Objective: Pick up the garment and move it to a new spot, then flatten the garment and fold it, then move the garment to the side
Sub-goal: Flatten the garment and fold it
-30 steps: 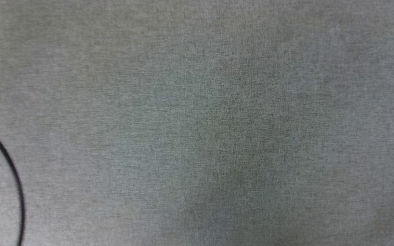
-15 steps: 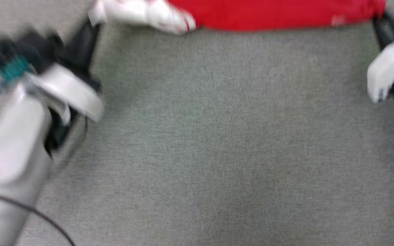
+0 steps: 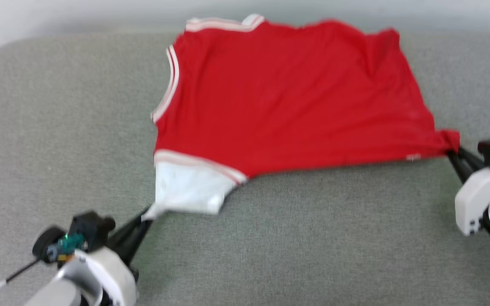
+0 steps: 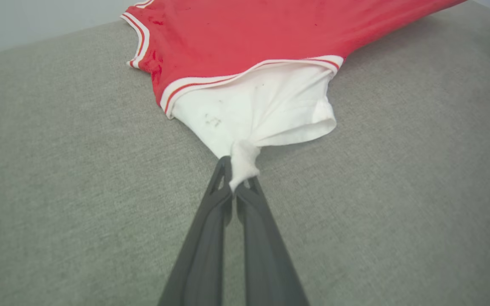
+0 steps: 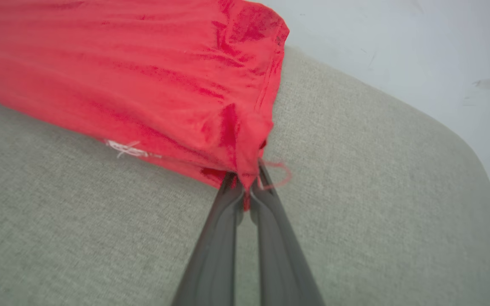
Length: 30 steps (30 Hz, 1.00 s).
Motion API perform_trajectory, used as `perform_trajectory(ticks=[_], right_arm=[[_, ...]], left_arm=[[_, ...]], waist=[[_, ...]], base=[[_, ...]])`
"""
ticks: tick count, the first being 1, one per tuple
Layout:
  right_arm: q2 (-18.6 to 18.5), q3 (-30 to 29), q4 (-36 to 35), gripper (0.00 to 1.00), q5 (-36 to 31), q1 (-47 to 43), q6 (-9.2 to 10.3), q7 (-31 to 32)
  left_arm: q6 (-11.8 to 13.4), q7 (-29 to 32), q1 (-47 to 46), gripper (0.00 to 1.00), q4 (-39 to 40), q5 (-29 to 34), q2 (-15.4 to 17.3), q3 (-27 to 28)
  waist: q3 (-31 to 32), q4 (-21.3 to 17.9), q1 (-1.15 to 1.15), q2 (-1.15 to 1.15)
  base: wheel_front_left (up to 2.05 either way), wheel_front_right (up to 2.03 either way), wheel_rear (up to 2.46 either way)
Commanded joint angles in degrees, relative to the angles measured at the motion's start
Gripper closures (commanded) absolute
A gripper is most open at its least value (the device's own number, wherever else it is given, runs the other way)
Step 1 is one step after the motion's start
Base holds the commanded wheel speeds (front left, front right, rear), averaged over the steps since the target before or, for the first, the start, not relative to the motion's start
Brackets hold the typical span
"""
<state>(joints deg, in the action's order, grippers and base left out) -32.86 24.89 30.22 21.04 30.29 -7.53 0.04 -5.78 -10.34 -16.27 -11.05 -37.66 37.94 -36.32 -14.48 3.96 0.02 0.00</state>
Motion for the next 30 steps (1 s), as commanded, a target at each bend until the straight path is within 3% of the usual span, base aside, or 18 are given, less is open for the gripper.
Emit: perform_trajectory(ticks=[1, 10, 19, 24, 30], right_arm=[[-0.91, 0.03, -0.75, 1.00, 0.55, -1.96, 0.09, 0.19], [-2.66, -1.49, -7.21, 1.00, 4.36, -12.53, 0.08, 5.64], [-4.00, -6.25, -17.69, 1.00, 10.95, -25.01, 0.07, 15.29], [-3.03, -11.17, -23.76, 1.00, 12.92, -32.09, 0.07, 21.15], [-0.03, -15.84, -29.19, 1.00, 12.43, -35.44, 0.07, 23.27]], left_arm=[[0.66, 0.80, 2.10, 1.00, 1.42, -0.60, 1.01, -0.06], [4.01, 7.68, 15.26, 1.00, 14.18, -6.94, 6.07, -1.47], [7.03, 9.25, 25.66, 1.00, 21.75, -12.86, 9.23, -1.42], [8.26, 8.56, 28.44, 1.00, 25.00, -13.93, 10.68, -0.96], [9.14, 6.98, 26.65, 1.00, 27.28, -12.50, 11.39, 0.77]], waist=[[2.55, 0.17, -0.02, 0.00], [7.52, -0.34, -0.02, 0.00], [10.69, -2.01, -0.02, 0.00], [11.28, -2.78, -0.02, 0.00], [10.55, -3.88, -0.02, 0.00]], base=[[0.00, 0.00, 0.00], [0.00, 0.00, 0.00], [0.00, 0.00, 0.00], [0.00, 0.00, 0.00], [0.00, 0.00, 0.00]])
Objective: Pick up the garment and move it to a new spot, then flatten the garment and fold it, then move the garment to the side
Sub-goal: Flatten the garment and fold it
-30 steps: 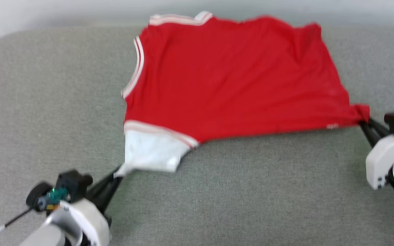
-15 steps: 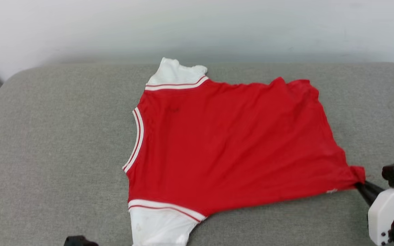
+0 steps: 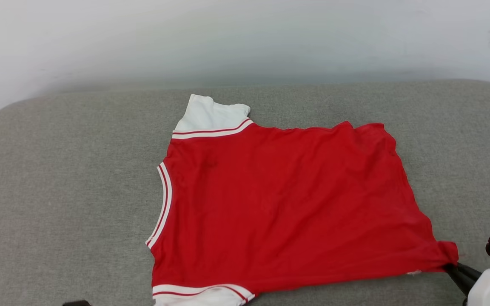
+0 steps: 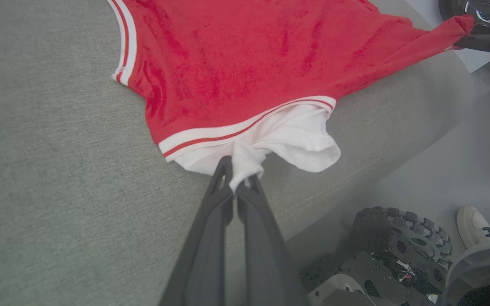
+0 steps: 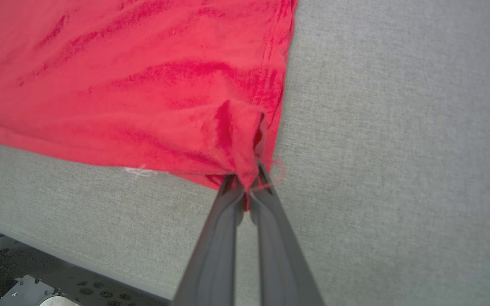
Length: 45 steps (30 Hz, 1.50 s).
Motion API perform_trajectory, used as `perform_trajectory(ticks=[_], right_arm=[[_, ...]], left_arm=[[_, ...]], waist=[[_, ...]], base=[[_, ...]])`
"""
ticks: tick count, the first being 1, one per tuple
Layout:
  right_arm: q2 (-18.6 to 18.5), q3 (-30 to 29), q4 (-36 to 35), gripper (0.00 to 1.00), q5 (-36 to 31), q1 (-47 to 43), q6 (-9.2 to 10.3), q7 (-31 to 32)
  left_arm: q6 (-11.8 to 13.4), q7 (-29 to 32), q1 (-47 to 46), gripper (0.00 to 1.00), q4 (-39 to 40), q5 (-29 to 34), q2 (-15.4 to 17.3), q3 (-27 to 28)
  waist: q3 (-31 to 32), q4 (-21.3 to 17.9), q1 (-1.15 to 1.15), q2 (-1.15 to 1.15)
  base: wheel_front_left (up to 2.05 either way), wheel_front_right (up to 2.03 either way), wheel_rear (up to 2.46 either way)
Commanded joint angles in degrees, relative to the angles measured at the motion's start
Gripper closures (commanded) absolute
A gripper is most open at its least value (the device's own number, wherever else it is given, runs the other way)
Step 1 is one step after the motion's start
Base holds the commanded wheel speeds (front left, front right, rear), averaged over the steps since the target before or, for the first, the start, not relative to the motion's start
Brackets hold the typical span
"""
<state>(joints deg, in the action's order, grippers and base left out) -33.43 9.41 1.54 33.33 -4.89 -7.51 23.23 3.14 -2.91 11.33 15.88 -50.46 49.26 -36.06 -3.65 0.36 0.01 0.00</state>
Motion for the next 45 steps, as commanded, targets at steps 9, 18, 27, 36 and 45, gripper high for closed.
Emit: perform_trajectory(ticks=[9, 18, 27, 36, 45], right_arm=[[4.04, -4.02, -4.50, 1.00, -0.33, 3.69, 0.04, 3.16], [4.88, -3.36, -3.20, 1.00, -2.12, 12.58, 0.04, 6.91], [5.28, 0.28, 2.12, 1.00, -5.04, 21.40, 0.03, 8.90], [5.61, 3.65, 7.53, 1.00, -8.21, 26.17, 0.03, 7.09], [6.10, 4.22, 9.44, 0.00, -10.27, 25.64, 0.04, 5.22]], left_arm=[[-0.56, -2.60, -6.01, 1.00, 1.55, 1.45, 0.70, 3.86], [-3.12, -1.11, -16.62, 1.00, -0.67, 2.93, 0.34, 6.12], [-6.61, 1.65, -26.98, 1.00, -8.87, 4.36, -1.50, 5.47], [-8.62, 1.37, -33.48, 0.65, -19.44, 7.44, -4.82, 2.34], [-9.02, -1.54, -32.84, 0.00, -26.55, 6.49, -8.75, 0.52]], waist=[[-3.67, -1.38, -0.01, 0.00], [-11.43, -1.71, -0.01, 0.00], [-17.17, -1.72, -0.01, 0.00], [-17.48, -1.00, -0.01, 0.00], [-12.19, -0.76, -0.01, 0.00]], base=[[0.00, 0.00, 0.00], [0.00, 0.00, 0.00], [0.00, 0.00, 0.00], [0.00, 0.00, 0.00], [0.00, 0.00, 0.00]])
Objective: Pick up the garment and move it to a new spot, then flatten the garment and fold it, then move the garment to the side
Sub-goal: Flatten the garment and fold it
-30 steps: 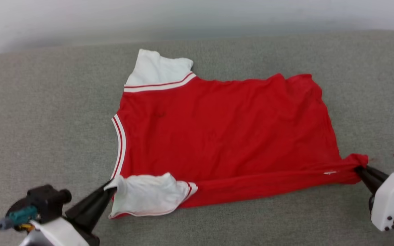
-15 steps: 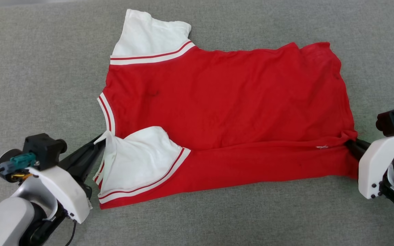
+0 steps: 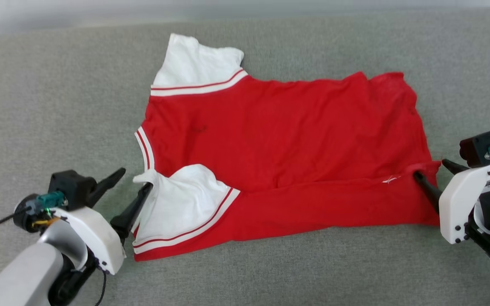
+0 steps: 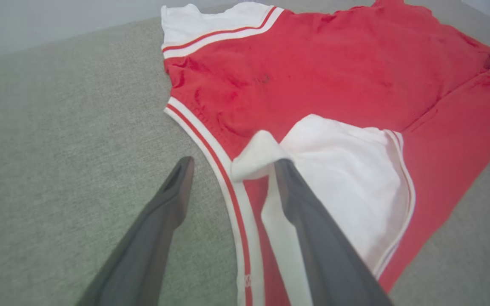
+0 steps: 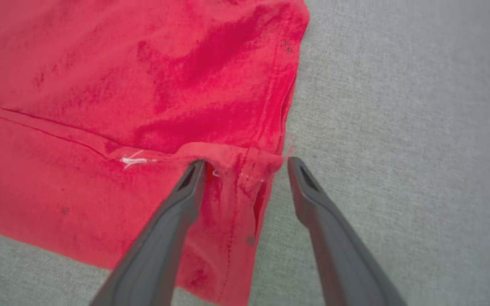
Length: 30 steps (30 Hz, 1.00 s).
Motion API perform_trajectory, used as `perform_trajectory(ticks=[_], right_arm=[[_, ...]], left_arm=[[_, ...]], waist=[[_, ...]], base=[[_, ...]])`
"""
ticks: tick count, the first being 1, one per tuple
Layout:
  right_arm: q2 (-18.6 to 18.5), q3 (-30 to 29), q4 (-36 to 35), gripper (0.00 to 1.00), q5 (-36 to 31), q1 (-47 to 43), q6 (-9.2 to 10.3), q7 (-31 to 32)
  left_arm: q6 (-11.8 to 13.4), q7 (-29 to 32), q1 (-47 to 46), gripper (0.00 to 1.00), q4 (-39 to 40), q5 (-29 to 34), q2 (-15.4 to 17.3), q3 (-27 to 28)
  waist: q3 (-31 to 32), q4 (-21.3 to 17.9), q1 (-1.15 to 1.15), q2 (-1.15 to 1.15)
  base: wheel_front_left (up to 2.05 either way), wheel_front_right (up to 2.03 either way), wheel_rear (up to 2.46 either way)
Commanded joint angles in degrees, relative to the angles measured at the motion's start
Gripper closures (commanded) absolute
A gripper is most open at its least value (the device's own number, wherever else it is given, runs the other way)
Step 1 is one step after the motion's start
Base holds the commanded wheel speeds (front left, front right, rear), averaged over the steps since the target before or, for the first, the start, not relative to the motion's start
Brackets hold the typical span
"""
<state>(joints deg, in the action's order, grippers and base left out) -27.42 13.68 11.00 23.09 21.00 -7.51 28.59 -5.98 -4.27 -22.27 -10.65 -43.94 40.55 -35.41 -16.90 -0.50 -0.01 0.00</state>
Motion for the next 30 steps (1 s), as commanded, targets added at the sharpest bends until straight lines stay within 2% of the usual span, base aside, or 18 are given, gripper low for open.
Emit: perform_trajectory(ticks=[1, 5, 8, 16, 23, 30], right_arm=[[0.19, -0.34, -0.28, 0.00, -0.32, -0.86, 0.03, -0.08], [1.25, -2.53, -1.96, 0.00, -2.06, -3.95, 0.04, 1.55], [2.91, -4.66, -4.48, 0.00, -3.18, -6.68, 0.04, 2.75], [7.73, -11.46, -11.11, 0.00, -6.73, -15.35, 0.03, 6.00], [12.32, -15.46, -15.54, 0.00, -8.01, -19.35, 0.03, 6.26], [12.89, -16.92, -18.40, 0.00, -8.70, -21.20, 0.03, 5.48]], left_arm=[[0.56, -0.47, 1.20, 0.00, -0.25, 0.32, -0.27, -0.31], [2.97, -0.85, 3.81, 0.00, 0.48, -1.45, -1.60, 0.19], [6.48, -1.31, 6.89, 0.00, 2.17, -3.15, -2.50, 1.46], [13.03, 0.67, 16.21, 0.00, 9.73, -6.30, -2.03, 1.66], [16.39, 2.73, 19.62, 0.00, 13.89, -8.04, -2.54, 1.27], [18.10, 4.40, 18.16, 0.00, 11.88, -6.75, -2.44, 0.30]], waist=[[1.81, 0.17, 0.01, 0.00], [4.40, 0.38, 0.01, 0.00], [5.78, 0.46, 0.01, 0.00], [7.32, 0.62, 0.01, 0.00], [6.67, 0.79, 0.01, 0.00], [4.19, 0.32, 0.01, 0.00]], base=[[0.00, 0.00, 0.00], [0.00, 0.00, 0.00], [0.00, 0.00, 0.00], [0.00, 0.00, 0.00], [0.00, 0.00, 0.00], [0.00, 0.00, 0.00]])
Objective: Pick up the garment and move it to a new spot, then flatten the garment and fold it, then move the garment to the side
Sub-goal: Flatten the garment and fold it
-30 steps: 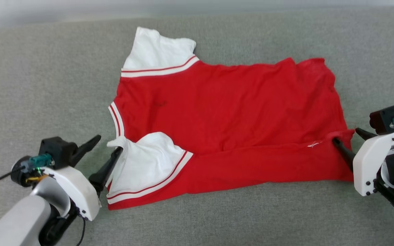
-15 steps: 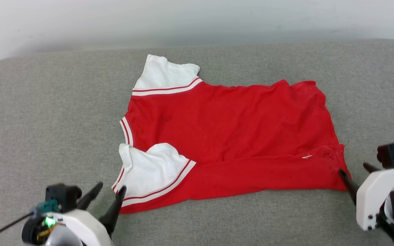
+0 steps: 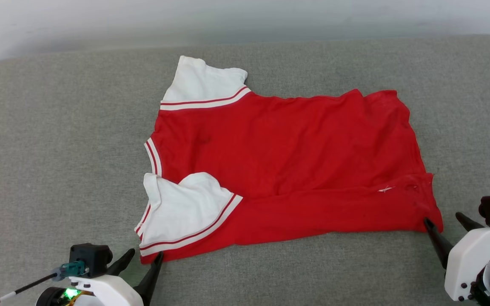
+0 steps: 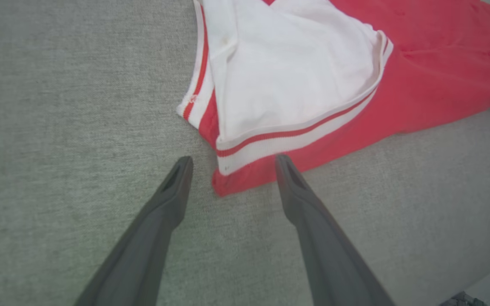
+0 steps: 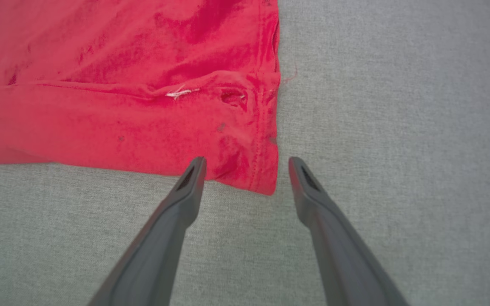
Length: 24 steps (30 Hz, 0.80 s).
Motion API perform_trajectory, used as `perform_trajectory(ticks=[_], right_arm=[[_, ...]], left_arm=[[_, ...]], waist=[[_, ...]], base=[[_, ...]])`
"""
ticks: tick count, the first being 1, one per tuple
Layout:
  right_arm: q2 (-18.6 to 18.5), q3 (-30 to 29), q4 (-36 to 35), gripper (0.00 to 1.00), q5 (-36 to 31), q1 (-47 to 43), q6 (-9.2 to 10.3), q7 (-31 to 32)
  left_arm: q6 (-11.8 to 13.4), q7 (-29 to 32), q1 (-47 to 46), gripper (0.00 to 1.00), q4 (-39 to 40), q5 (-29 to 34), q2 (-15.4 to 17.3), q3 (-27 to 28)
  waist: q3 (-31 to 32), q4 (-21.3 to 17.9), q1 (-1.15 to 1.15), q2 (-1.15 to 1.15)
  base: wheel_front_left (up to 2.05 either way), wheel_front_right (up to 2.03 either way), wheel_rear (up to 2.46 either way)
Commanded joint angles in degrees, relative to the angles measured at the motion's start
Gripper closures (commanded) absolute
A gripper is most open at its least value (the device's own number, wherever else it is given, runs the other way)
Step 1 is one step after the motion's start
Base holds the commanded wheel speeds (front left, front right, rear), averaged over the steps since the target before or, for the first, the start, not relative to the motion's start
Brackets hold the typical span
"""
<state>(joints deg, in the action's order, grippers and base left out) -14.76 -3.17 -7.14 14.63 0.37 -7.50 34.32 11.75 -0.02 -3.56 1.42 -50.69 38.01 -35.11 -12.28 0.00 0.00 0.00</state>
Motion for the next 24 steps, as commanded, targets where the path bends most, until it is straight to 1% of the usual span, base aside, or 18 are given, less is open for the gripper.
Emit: perform_trajectory(ticks=[1, 5, 12, 14, 15, 16, 17, 18, 20, 24], right_arm=[[0.31, -0.24, -0.53, 0.00, -0.33, -0.55, 0.02, -0.28], [0.64, -0.48, -1.63, 0.00, -0.25, -0.34, 0.02, -0.61], [0.21, -0.71, -2.90, 0.00, -0.13, -0.42, 0.02, -0.33], [0.05, -0.80, -3.14, 0.00, -0.22, -0.12, 0.02, -0.38], [-0.02, -0.77, -3.20, 0.00, -0.27, 0.09, 0.02, -0.32], [-0.12, -0.71, -3.24, 0.00, -0.35, 0.32, 0.02, -0.31], [-0.20, -0.64, -3.31, 0.00, -0.43, 0.55, 0.02, -0.24], [-0.29, -0.57, -3.32, 0.00, -0.50, 0.73, 0.02, -0.25], [-0.54, -0.63, -3.17, 0.00, -0.55, 0.71, 0.02, -0.33], [-1.14, -1.02, -2.08, 0.00, -1.15, 1.13, 0.03, -0.23]], left_arm=[[0.55, 0.49, -0.65, 0.00, -0.82, 0.23, 0.22, -0.20], [1.63, 0.63, -1.89, 0.00, -3.07, 0.94, -0.35, -0.23], [0.46, 1.51, -3.07, 0.00, -5.89, 0.03, -1.65, -0.72], [0.02, 2.80, -3.20, 0.00, -7.03, -0.45, -1.82, -1.34], [-0.42, 3.61, -3.19, 0.09, -7.56, -0.76, -1.92, -1.79], [-0.90, 4.48, -3.18, 0.52, -8.02, -1.10, -2.05, -2.26], [-1.39, 5.09, -3.22, 0.91, -8.43, -1.60, -2.21, -2.58], [-1.89, 5.55, -3.30, 1.00, -8.71, -1.69, -2.34, -2.95], [-2.82, 6.46, -3.17, 1.00, -9.07, -1.81, -2.54, -3.88], [-3.31, 5.88, -2.58, 1.00, -8.80, -1.84, -2.65, -4.24]], waist=[[-0.71, -0.26, 0.00, 0.00], [-1.99, -0.61, 0.00, 0.00], [-4.06, -1.06, 0.00, 0.00], [-4.56, -1.12, 0.00, 0.00], [-4.73, -1.16, 0.00, 0.00], [-4.87, -1.20, 0.00, 0.00], [-4.93, -1.21, 0.00, 0.00], [-4.85, -1.17, 0.00, 0.00], [-4.30, -0.90, 0.00, 0.00], [-2.33, -0.38, 0.00, 0.00]], base=[[0.00, 0.00, 0.00], [0.00, 0.00, 0.00], [0.00, 0.00, 0.00], [0.00, 0.00, 0.00], [0.00, 0.00, 0.00], [0.00, 0.00, 0.00], [0.00, 0.00, 0.00], [0.00, 0.00, 0.00], [0.00, 0.00, 0.00], [0.00, 0.00, 0.00]])
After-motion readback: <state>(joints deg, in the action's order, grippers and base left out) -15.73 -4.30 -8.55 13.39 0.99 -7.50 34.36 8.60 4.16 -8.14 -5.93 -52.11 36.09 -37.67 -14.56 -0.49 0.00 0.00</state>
